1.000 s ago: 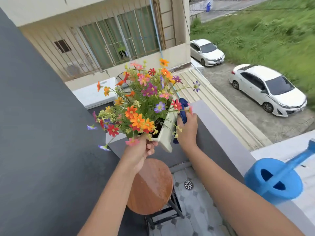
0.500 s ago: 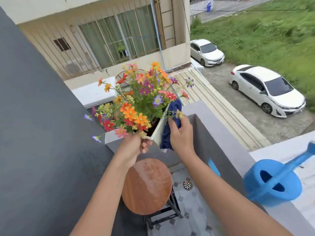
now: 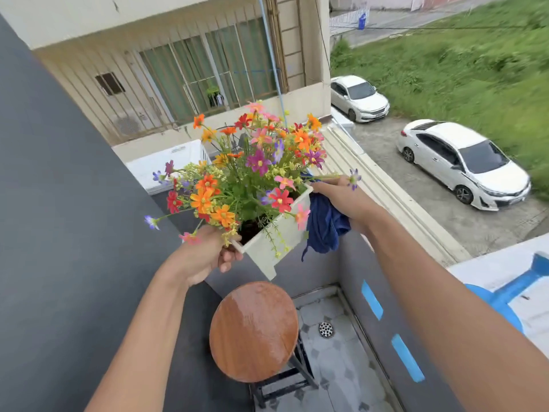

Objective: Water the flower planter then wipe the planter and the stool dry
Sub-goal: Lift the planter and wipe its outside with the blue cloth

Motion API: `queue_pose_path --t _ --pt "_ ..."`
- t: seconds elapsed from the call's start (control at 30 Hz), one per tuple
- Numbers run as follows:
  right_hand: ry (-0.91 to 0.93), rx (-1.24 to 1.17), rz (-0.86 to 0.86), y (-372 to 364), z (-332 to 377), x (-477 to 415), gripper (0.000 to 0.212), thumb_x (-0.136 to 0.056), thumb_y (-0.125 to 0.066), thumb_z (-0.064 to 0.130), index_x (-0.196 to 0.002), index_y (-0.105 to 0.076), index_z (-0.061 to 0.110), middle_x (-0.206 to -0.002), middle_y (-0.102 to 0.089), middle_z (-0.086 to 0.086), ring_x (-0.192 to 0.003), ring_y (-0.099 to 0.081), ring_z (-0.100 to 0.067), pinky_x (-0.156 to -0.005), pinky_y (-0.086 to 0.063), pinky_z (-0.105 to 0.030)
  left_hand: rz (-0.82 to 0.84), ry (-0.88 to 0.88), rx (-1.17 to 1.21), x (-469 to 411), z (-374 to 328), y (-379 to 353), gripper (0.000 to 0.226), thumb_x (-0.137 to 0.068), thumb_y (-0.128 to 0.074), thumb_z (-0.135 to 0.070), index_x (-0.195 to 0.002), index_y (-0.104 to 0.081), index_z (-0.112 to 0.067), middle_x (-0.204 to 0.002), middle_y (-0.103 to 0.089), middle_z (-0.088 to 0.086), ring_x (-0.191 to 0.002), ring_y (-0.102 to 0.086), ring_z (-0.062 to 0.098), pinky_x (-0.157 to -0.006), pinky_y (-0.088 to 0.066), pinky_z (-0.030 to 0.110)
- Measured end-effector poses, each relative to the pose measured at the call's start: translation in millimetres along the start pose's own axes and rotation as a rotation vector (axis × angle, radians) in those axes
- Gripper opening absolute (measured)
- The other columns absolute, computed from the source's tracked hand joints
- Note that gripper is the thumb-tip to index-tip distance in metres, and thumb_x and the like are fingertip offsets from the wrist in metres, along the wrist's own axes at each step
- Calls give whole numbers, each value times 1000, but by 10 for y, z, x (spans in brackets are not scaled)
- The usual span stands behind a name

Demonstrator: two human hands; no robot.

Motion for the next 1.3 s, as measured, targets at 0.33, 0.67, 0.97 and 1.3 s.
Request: queue_pose_path --t 0.33,0.67,0.97,1.3 --pt "-85 139 136 -142 -21 157 64 -64 -90 47 -67 -39 8 -57 -39 -11 -49 -43 -20 -46 -31 -30 54 -18 -141 4 -51 18 23 -92 -47 -4 -70 -48 -5 -47 -51 10 -36 -35 12 -33 -29 17" --pt "-114 -153 -294 -173 -337 203 32 -79 -69 3 -58 -47 11 -46 -44 0 -43 -44 -14 -47 -33 -23 -277 -44 47 -197 -3 205 35 -91 -48 -46 -76 -55 -15 -47 -48 3 -38 -24 13 -36 -20 18" --pt "-37 -229 -538 -305 -439 327 34 -81 -67 7 -66 -38 16 -58 -37 -4 -58 -36 -16 -57 -29 -30 -217 90 -80 15 293 -473 42 -82 -45 -55 -83 -58 -16 -67 -66 10 -39 -38 14 -40 -26 20" --pt "90 -4 -545 -604 -310 593 25 -84 -68 13 -106 -69 1 -46 -35 5 -51 -29 -13 -50 -30 -28 -276 37 -275 -139 103 -618 42 -93 -43 -51 -67 -46 -19 -60 -38 2 -56 -39 22 -61 -33 33"
Point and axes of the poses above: each hand's wrist, its own x-axis away from the middle knuckle, its own y-axis out of the back of the hand, z = x × y, the point moved 8 cm from there along -x, towards the middle knuckle
